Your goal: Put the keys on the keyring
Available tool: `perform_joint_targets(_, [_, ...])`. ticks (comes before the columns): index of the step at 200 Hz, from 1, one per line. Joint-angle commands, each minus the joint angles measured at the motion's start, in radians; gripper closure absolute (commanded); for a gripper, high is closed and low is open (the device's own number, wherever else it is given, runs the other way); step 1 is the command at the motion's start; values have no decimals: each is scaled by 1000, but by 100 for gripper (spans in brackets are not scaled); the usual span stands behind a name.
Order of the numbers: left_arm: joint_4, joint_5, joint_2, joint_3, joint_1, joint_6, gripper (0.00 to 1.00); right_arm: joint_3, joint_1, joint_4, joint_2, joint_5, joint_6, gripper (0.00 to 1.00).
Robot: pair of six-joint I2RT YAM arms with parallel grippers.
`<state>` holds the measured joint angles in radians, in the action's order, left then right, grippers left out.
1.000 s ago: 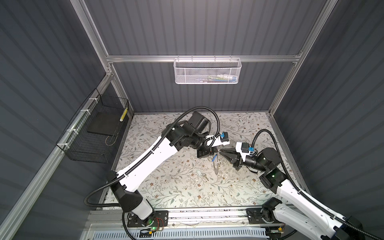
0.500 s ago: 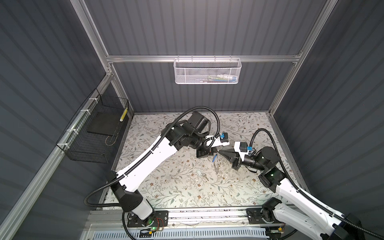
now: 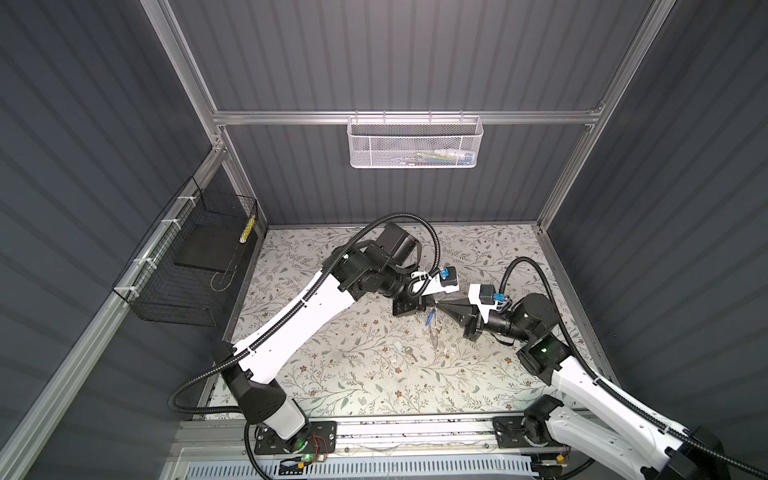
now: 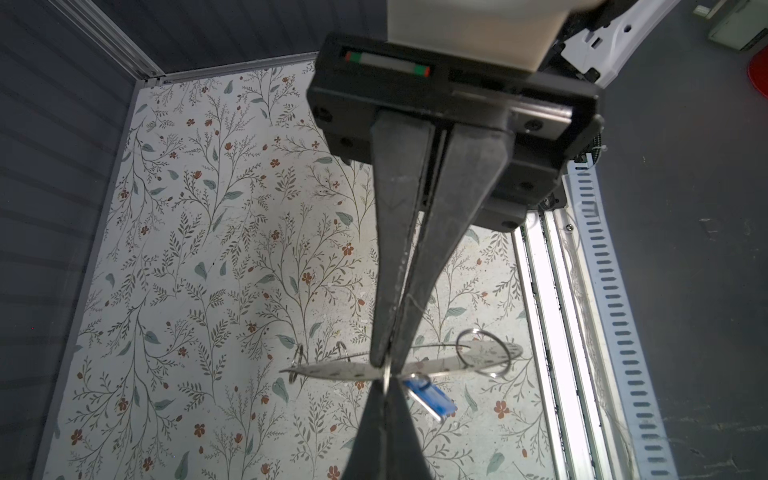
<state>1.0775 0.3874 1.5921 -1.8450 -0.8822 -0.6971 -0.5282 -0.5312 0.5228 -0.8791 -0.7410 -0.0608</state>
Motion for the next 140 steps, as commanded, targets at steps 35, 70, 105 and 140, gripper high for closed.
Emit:
perform_joint_targets(35, [-166, -96, -107, 127, 4, 86, 55, 23, -3, 94, 25, 37, 31, 100])
perform_joint_targets(70, [-328, -128, -233, 308, 5, 184, 51, 37, -3, 151, 17, 43, 66, 100])
perform_joint_targets(105, [-479, -87, -322, 485, 5, 280, 51, 42, -1, 184, 8, 52, 88, 100])
perform_joint_targets(140, [-570, -65, -346, 571, 4, 322, 51, 40, -1, 215, 0, 45, 103, 100])
